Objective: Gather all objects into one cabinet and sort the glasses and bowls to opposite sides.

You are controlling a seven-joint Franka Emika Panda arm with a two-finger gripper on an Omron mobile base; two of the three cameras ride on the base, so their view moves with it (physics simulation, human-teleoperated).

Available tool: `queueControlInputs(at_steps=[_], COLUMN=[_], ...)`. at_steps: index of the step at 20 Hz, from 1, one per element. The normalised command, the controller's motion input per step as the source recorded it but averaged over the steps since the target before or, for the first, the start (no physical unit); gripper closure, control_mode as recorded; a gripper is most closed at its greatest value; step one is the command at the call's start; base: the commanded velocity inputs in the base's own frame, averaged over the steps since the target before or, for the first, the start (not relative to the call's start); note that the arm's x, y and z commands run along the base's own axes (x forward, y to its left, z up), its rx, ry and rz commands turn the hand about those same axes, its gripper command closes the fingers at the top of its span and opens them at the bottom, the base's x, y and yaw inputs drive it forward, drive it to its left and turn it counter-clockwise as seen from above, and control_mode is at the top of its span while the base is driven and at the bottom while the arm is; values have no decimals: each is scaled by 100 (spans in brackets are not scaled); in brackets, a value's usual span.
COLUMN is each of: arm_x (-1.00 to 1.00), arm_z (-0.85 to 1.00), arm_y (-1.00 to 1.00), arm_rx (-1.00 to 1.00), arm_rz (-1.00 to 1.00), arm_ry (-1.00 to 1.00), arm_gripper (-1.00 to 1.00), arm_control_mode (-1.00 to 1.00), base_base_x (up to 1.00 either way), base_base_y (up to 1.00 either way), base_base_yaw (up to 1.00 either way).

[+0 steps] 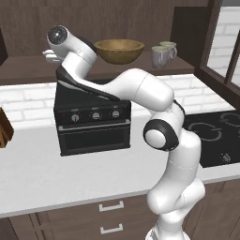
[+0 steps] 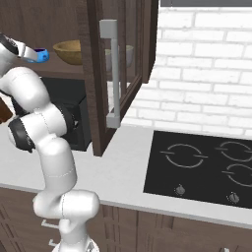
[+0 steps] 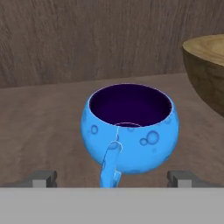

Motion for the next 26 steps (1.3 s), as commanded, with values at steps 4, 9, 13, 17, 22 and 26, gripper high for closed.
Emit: queueControlInputs(at_steps=[4, 9, 13, 17, 22, 26], arm_x=[5, 10, 13, 17, 12, 3], arm_z=[0, 0, -3, 0, 0, 0], arm_y=[0, 0, 0, 0, 0, 0], arm_rx=[0, 0, 0, 0, 0, 0], arm_rz=[0, 0, 0, 0, 0, 0], arm_ry=[0, 0, 0, 0, 0, 0], arm_gripper=[-100, -100, -100, -100, -100, -100], arm_control_mode=[-100, -100, -100, -100, -100, -100], base_base_x=[0, 0, 0, 0, 0, 0], base_base_y=[0, 0, 0, 0, 0, 0], base_base_yaw=[0, 0, 0, 0, 0, 0])
